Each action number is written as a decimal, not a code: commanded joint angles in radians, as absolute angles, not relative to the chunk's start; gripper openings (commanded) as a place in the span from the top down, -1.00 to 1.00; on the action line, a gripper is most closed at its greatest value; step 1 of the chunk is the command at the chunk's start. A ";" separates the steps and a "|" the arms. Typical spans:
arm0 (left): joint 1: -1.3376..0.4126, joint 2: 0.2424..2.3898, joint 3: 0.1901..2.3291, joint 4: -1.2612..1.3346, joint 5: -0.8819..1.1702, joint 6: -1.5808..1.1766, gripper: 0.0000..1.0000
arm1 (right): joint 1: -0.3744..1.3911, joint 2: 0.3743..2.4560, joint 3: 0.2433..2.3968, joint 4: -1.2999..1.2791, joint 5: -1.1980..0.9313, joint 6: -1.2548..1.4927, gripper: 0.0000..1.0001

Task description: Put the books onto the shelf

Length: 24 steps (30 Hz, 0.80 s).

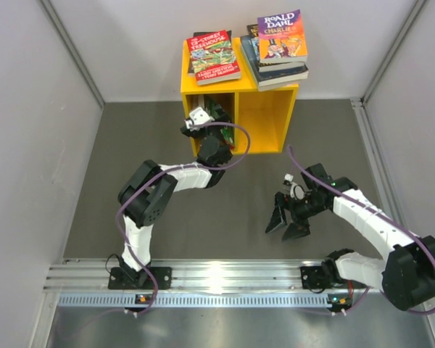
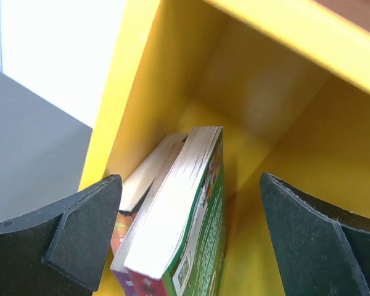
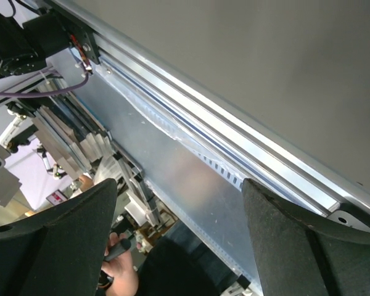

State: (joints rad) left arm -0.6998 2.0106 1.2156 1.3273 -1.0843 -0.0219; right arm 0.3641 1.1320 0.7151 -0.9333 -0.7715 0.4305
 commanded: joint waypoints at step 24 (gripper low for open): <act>-0.695 1.175 0.899 0.392 -1.066 -0.126 -0.97 | 0.360 0.976 0.934 -0.784 -0.666 0.572 -0.68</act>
